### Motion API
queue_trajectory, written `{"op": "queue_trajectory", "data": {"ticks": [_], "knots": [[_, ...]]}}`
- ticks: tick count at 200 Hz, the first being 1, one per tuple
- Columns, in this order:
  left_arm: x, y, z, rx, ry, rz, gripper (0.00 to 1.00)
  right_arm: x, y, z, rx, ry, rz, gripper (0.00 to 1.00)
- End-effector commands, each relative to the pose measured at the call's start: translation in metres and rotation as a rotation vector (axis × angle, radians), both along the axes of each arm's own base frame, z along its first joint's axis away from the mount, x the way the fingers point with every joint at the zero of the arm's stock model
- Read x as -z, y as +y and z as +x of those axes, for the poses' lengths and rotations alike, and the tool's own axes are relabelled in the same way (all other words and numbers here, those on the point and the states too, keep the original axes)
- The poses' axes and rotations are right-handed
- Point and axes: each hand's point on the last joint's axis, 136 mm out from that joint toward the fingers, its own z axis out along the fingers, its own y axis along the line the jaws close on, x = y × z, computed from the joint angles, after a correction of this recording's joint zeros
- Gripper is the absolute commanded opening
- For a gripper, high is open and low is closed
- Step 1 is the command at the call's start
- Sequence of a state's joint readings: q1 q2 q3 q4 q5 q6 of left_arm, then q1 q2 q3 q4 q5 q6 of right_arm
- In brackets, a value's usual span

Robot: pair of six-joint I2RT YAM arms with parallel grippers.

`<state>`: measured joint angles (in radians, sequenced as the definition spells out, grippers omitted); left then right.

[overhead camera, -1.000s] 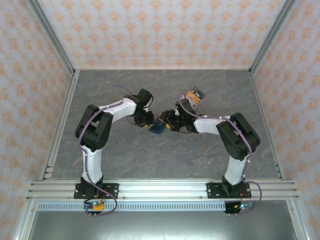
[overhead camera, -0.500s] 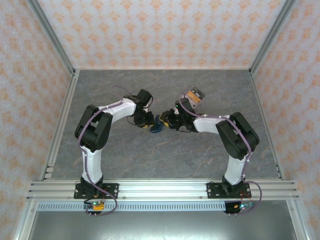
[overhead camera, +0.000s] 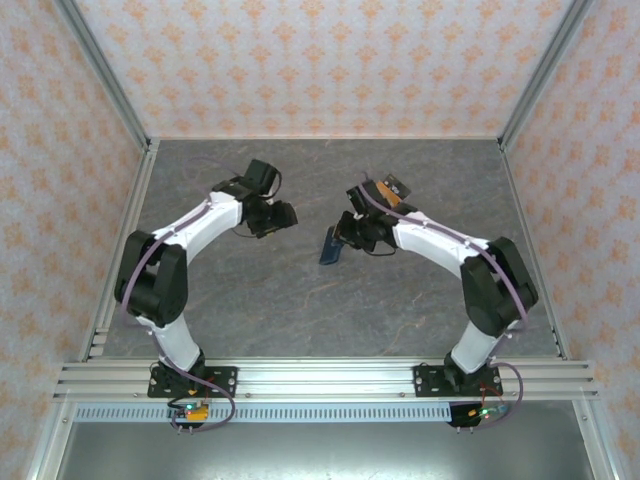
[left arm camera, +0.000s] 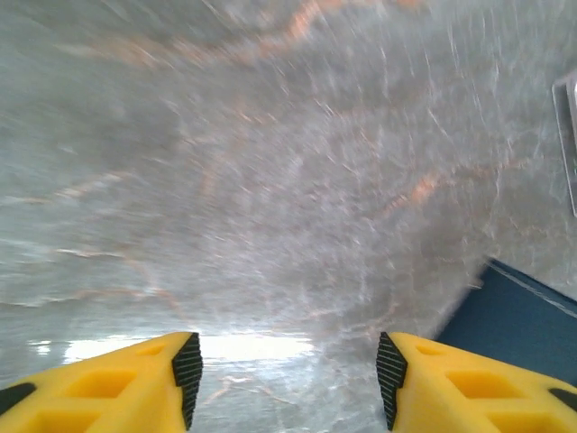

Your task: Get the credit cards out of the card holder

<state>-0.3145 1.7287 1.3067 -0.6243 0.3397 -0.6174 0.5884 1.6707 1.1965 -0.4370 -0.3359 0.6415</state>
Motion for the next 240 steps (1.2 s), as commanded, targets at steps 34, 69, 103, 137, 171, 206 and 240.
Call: {"op": "queue_trajectory", "data": {"ticks": [34,69,103,137,171,206,240], "knots": [[-0.016,0.050,-0.014,-0.105,-0.056,0.158,0.78,-0.017,-0.081,-0.021,0.024,0.010,-0.450,0.17],[-0.017,0.058,-0.016,-0.122,-0.069,0.182,0.88,-0.010,-0.087,-0.011,0.033,0.001,-0.610,0.18],[-0.019,0.061,-0.017,-0.137,-0.082,0.189,0.93,0.009,-0.067,-0.002,-0.018,0.008,-0.708,0.27],[-0.021,0.063,-0.018,-0.146,-0.080,0.197,0.96,0.012,-0.026,0.003,-0.085,-0.001,-0.536,0.50],[-0.022,0.065,-0.019,-0.154,-0.078,0.204,0.98,0.007,-0.031,0.007,-0.039,-0.038,-0.516,0.64],[-0.020,0.062,-0.018,-0.154,-0.071,0.185,0.99,0.040,-0.041,0.009,0.024,0.067,-0.436,0.74],[-0.019,0.060,-0.018,-0.150,-0.066,0.174,0.99,0.060,-0.042,0.022,0.083,0.120,-0.314,0.80]]}}
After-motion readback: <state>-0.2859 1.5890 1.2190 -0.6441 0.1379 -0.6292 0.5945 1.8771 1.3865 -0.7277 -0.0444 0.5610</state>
